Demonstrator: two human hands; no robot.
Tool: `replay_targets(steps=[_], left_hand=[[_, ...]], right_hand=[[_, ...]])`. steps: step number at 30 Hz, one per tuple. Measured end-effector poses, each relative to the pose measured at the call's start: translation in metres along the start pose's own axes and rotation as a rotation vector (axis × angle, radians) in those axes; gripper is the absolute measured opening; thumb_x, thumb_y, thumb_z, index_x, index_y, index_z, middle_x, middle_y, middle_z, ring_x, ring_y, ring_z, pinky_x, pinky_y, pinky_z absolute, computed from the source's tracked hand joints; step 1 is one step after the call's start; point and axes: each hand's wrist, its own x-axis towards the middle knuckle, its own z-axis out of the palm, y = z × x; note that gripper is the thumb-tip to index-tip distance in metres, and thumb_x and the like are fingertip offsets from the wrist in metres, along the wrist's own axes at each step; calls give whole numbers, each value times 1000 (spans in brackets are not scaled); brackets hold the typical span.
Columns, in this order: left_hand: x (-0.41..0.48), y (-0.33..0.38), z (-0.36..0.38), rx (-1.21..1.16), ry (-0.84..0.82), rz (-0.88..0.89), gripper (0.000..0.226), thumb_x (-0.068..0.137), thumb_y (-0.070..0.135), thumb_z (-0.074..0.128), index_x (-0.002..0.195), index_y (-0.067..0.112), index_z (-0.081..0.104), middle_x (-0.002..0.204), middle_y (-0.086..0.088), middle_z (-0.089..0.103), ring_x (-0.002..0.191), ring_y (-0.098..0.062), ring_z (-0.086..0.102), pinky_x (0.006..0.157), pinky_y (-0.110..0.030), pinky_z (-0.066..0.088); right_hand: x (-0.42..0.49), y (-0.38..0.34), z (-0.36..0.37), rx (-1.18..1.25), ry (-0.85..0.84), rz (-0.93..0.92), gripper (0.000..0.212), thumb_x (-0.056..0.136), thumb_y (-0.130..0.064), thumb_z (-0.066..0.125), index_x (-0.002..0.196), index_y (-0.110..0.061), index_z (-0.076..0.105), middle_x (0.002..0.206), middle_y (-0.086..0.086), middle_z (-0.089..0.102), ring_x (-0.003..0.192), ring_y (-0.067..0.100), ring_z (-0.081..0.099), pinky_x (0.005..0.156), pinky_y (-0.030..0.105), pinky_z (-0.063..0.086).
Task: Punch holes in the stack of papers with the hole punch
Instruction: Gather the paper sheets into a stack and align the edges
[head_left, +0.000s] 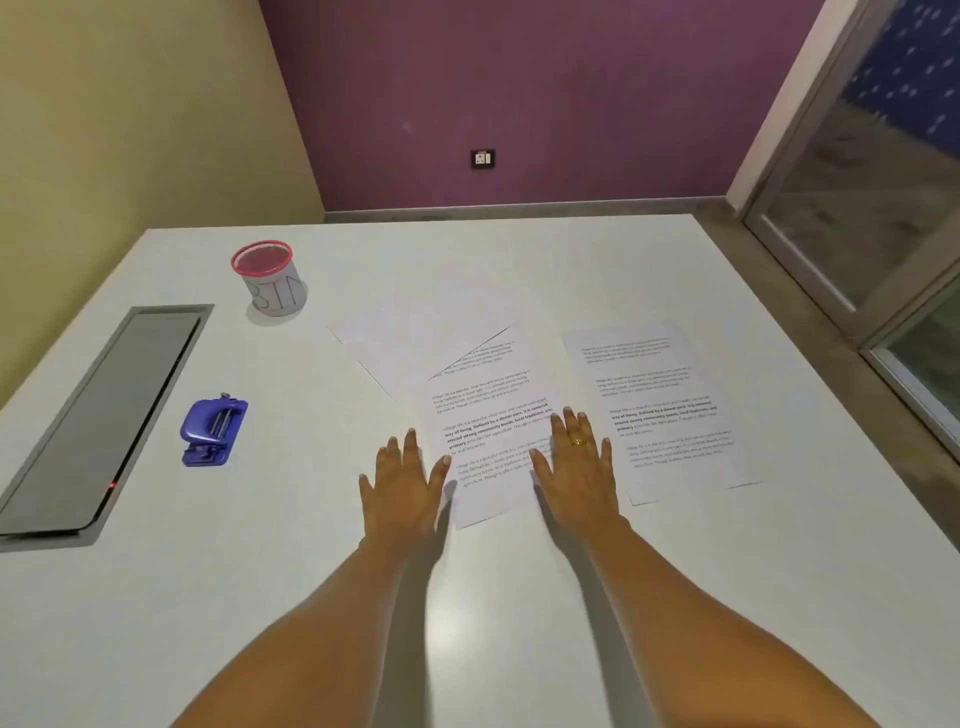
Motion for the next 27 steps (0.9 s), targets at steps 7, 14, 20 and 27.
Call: replay_targets(steps=[7,14,20,27], left_hand=[[6,8,4,-255,-100,-104,66,95,42,39,147,7,18,154,-12,24,144,-24,18,116,-45,19],[9,16,-4,-391,-157,-161,59,94,29,48,142,0,29,147,-19,36,137,-30,33,109,-36,26],[16,25,-1,-552,-141,-252,58,94,28,49,143,4,30,149,-16,35,137,-29,35,109,-35,27],[28,34,12,-704,-49,-418,37,96,14,42,131,1,45,139,-16,46,130,-32,40,105,-36,32]], right_hand=[[-13,17,10,-34,-109,31,60,98,-41,27,148,-15,9,159,4,3,147,17,-1,118,43,0],[-12,28,13,-59,-182,-72,60,98,-41,29,148,-15,11,159,3,5,146,14,1,118,40,-4],[-1,42,8,-118,-225,-117,61,97,-43,28,148,-15,9,159,3,4,146,16,1,118,41,-3],[0,53,9,-89,-222,-147,56,97,-38,32,147,-15,20,157,2,17,144,13,16,118,33,5]])
